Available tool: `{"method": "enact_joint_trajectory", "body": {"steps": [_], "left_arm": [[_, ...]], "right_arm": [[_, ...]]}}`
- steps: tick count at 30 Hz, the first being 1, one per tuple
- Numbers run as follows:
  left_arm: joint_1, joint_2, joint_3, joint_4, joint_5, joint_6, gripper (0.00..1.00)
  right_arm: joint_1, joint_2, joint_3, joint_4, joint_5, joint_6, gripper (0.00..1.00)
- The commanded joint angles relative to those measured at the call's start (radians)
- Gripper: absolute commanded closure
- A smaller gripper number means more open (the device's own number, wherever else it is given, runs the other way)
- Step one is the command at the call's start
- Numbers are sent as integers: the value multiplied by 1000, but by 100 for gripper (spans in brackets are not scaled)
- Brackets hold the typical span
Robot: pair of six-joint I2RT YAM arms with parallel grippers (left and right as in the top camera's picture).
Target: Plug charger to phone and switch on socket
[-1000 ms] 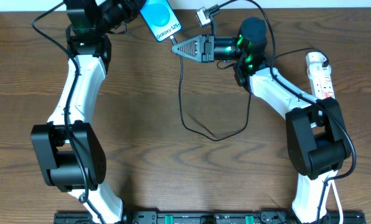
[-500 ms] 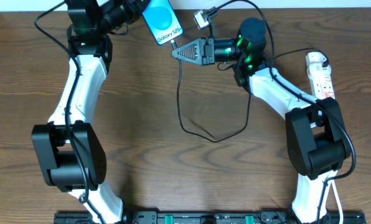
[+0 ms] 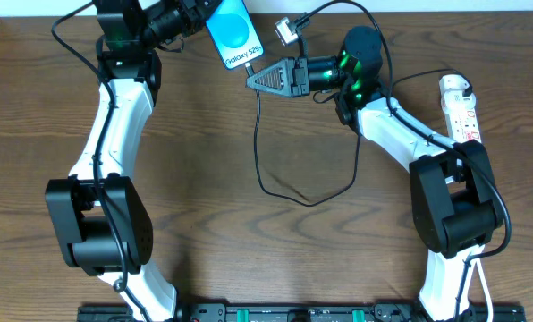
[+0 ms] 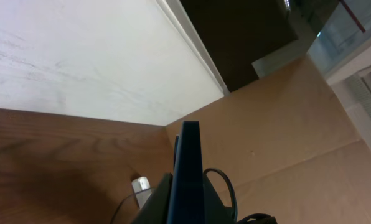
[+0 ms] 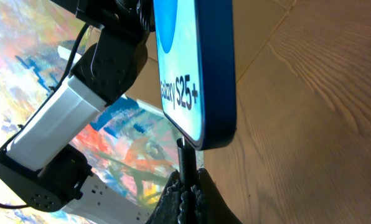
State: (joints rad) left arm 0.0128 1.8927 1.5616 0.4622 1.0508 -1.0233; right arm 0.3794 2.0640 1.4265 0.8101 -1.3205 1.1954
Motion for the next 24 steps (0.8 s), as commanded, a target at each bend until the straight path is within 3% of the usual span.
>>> {"method": "enact_joint_trajectory", "body": {"steps": [1,19,24], "left_arm": [[-24,-13,15,-5,158,6,92],[-24,-13,15,-8,217,43,93],[-24,-13,15,-13,193,0,93]], "right_arm": [[-7,0,15,13,135,5,99],[-18,0,15,28,128,-16,99],[-18,0,15,28,137,-46,99]]}}
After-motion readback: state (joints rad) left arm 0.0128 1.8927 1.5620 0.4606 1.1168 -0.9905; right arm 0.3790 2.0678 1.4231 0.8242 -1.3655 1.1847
